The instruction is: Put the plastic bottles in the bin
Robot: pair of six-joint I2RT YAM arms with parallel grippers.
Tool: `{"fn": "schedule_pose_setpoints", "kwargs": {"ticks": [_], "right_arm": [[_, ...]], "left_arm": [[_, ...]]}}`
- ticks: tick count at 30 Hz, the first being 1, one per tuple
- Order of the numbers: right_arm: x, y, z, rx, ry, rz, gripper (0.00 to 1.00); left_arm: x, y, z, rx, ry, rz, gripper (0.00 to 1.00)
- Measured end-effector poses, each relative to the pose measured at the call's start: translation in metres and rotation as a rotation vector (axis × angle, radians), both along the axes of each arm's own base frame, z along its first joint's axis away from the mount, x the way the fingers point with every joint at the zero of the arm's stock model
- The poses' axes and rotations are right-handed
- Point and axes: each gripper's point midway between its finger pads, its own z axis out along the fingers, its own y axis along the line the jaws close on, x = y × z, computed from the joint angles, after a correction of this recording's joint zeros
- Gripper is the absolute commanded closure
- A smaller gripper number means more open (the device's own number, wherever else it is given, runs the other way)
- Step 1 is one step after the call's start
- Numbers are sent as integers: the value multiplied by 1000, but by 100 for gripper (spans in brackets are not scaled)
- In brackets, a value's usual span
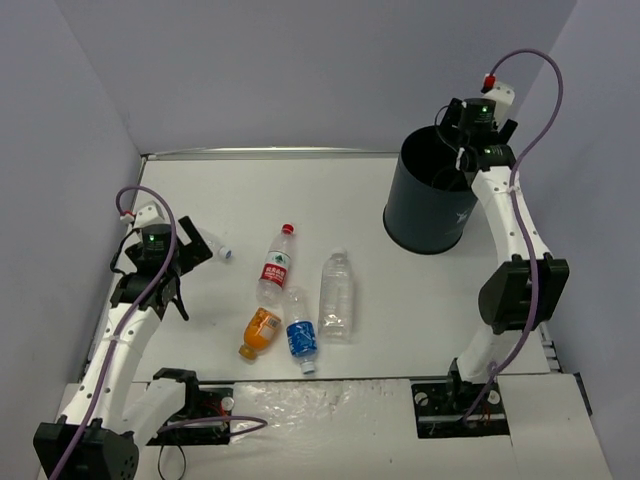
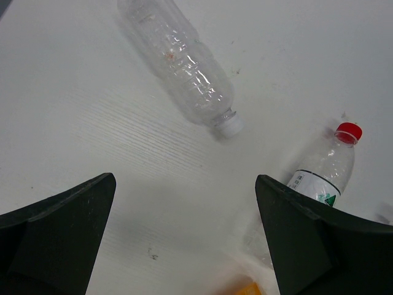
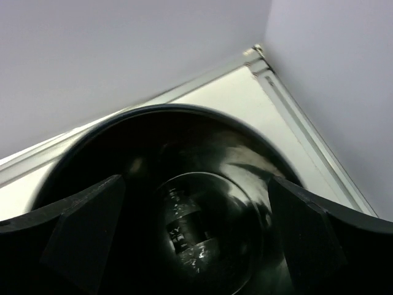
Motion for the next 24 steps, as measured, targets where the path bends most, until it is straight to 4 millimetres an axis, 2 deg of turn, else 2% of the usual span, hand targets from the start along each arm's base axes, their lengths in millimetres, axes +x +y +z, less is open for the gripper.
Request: {"fn": "schedule_pose_setpoints", "kwargs": {"ticks": [1,3,5,8,10,13,18,21,24], "right_arm": [[-6,14,11,-14,-17,28,0],[-25,57,32,-35,-50,113,0],[-56,119,52,-22,-102,241,0],[-117,202,56,14,-122,442,0],[-146,239,47,41,-106,529,0],[-169,278,11,47,-14,571,0],[-196,323,-96,-77,243,599,0],[-213,331,-150,-159,375,605,0],[-219,326,-175,-196,443,583,0]], "left_arm": [[0,-1,0,-4,-1,-5,3],[1,-4,0,-11,-2,-15,3],[1,-6,0,-18,-2,-25,3],[1,-8,0,-27,-3,-35,3],[1,-10,0,-30,-2,-39,3],[1,-11,0,-31,-1,-44,3],[1,-14,0,-33,-3,-56,3],[1,-16,0,-38,-3,-65,3],[1,-18,0,-40,-2,-71,3]]}}
